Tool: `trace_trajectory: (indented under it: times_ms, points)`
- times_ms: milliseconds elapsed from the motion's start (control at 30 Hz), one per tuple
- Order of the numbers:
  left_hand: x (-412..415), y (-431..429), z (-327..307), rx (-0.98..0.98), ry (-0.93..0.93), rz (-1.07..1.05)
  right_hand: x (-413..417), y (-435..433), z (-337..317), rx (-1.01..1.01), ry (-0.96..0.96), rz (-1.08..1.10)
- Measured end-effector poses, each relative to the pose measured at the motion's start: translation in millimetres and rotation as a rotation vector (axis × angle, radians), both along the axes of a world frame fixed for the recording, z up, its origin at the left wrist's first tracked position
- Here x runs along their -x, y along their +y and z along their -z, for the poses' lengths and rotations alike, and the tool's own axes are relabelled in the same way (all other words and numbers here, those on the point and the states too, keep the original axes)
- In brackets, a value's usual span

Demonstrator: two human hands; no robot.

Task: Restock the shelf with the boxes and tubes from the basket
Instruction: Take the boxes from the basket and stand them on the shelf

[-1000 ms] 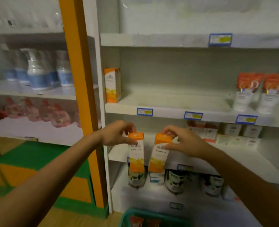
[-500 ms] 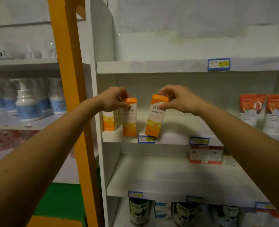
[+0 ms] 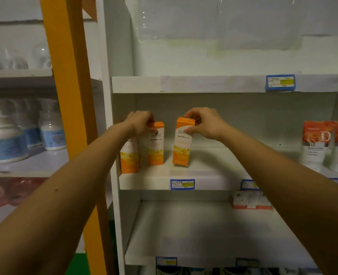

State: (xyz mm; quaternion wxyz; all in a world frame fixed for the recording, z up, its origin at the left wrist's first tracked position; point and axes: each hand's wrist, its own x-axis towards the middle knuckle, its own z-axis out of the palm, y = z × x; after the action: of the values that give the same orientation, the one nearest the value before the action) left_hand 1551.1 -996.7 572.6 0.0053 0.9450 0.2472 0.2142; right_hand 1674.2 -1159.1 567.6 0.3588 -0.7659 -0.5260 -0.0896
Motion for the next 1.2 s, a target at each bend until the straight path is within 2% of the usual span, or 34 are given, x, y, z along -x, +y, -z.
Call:
trace_trajectory:
  times_ms: [200,433,533,700,833,900,967,1100,1200]
  points:
    - [-6,18,-2,-0.115,0.113,-0.071,-4,17,0,0.079,0.017,0.016]
    - [-5,8,0,-0.293,0.135,-0.097,-14,39,2,0.061,0.104,0.054]
    - [-3,6,4,-0.325,0.106,-0.109,-15,47,16,-0.007,0.115,0.059]
    - [1,-5,11,-0.353,0.047,-0.109,-13,38,29,0.014,-0.048,0.080]
    - [11,-23,26,-0.336,-0.164,-0.022,-3,7,45,-0.158,-0.219,0.147]
    - [19,-39,42,-0.319,-0.294,0.061,2,-12,62,-0.234,-0.288,0.147]
    - [27,-56,62,-0.307,-0.347,0.122,6,-30,86,-0.258,-0.296,0.119]
    - [39,-82,117,-0.223,-0.279,0.187,8,-63,155,-0.208,-0.252,0.049]
    - [43,-100,174,-0.089,-0.178,0.183,10,-84,216,-0.137,-0.232,-0.003]
